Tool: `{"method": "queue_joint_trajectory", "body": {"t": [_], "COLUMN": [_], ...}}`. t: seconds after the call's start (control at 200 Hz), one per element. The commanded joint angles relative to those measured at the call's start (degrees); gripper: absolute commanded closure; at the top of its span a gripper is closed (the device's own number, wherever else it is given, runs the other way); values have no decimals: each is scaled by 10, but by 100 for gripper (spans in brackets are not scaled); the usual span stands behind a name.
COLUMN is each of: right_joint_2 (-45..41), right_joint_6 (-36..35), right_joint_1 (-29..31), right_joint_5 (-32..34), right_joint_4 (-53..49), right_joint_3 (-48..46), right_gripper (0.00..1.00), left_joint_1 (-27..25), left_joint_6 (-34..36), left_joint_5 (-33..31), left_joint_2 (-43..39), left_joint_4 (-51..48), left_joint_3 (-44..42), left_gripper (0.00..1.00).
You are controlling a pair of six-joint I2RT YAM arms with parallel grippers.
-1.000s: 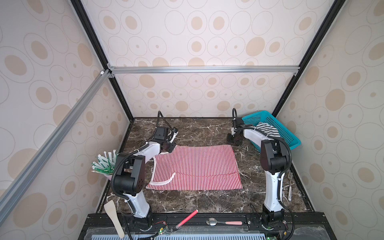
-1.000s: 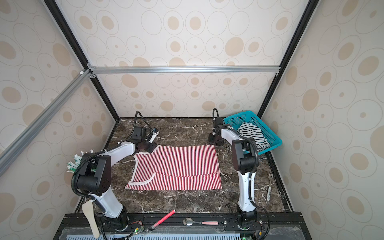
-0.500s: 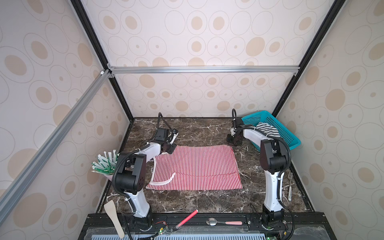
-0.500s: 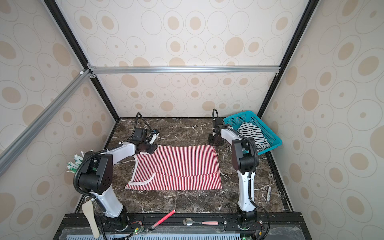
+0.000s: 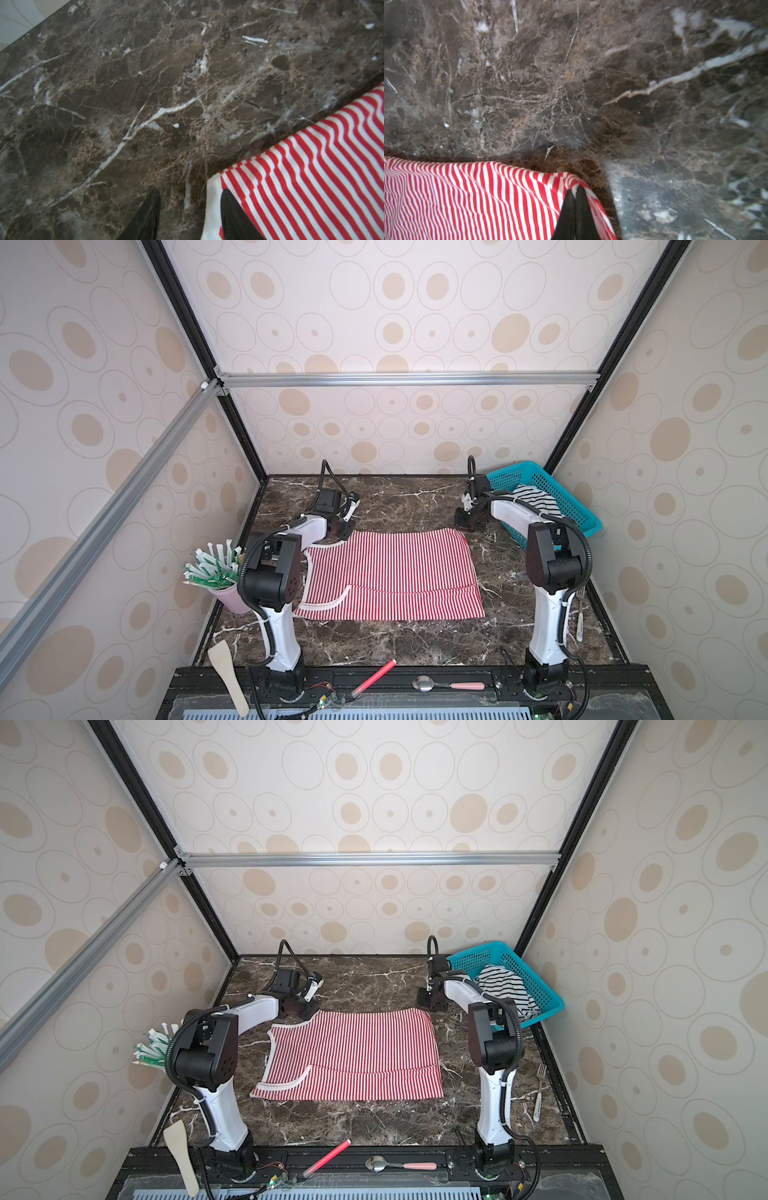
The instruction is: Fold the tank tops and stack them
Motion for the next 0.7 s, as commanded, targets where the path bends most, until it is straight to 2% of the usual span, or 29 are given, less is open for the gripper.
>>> {"method": "queue_joint_trajectory", "body": {"t": [0.0, 0.29, 0.445, 0.535, 0.69], "right_joint_2": [-21, -24, -26, -30, -38], "right_joint_6": [-9, -7, -7, -7, -9], "right_joint_1": [-3, -3, -3, -3, -3], "right_joint_5": [-5, -11, -13, -13, -13], "right_joint_4": [-6, -9, -11, -11, -11], "right_joint_3": [-10, -5, -5, -8, -13], "right_gripper": [100, 100, 100, 100, 100], "left_joint_1": [3, 3, 2, 2, 2], "left_joint_6": [-2, 7, 13, 21, 26], "left_joint_5": [22, 29, 36, 44, 54], "left_joint_2": [19, 45, 61, 66, 54], "left_joint_4": [-30, -46, -57, -68, -68], "left_joint_3": [30, 45, 55, 60, 53], "left_gripper": [54, 54, 57, 65, 91]}}
